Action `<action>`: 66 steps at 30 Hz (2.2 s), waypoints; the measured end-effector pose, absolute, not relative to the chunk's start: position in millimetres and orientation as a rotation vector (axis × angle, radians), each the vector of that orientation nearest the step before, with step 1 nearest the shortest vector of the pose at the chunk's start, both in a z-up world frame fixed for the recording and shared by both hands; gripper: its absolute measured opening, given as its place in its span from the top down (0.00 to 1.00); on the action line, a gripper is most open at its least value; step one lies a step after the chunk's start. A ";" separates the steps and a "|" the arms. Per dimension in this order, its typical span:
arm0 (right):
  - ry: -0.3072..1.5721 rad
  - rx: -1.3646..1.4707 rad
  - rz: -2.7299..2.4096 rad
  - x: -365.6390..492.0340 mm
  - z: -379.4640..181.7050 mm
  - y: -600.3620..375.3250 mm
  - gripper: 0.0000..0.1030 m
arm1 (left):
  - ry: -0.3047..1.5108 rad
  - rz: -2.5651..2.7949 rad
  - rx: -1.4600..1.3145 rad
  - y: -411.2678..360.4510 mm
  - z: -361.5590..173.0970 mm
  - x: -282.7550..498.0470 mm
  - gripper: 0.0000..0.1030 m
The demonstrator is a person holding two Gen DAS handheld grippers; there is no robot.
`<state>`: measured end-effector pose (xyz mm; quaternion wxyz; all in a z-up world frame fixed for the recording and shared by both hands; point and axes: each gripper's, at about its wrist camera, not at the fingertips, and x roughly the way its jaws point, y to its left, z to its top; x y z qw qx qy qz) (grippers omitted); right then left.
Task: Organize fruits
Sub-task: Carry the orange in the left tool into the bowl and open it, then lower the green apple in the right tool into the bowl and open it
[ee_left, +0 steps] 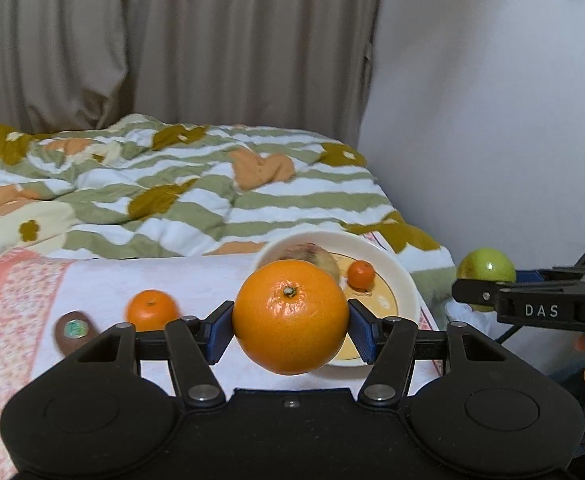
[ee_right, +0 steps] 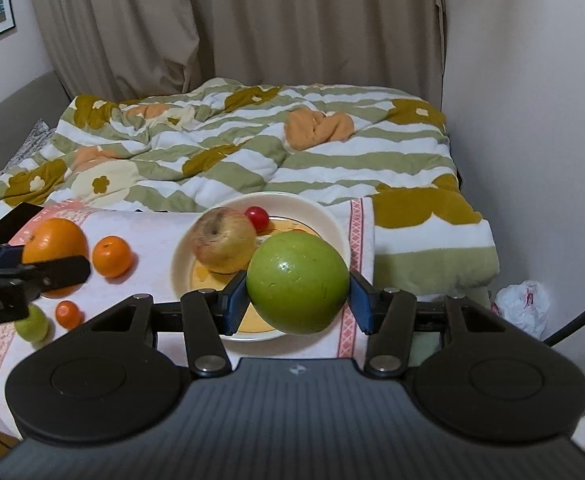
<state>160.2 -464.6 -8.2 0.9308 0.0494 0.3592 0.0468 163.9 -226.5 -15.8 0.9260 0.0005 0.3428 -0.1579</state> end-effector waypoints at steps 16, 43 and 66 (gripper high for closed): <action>0.797 0.174 0.022 207.6 -46.6 -485.9 0.34 | 0.878 -0.452 0.150 -283.4 -88.4 232.0 0.38; 0.835 0.171 0.075 242.5 -60.3 -466.6 0.34 | 0.899 -0.345 0.094 -242.5 -68.7 232.0 0.02; 0.829 0.221 0.132 258.8 -85.7 -449.7 0.00 | 0.860 -0.240 0.086 -218.6 -66.5 206.4 0.02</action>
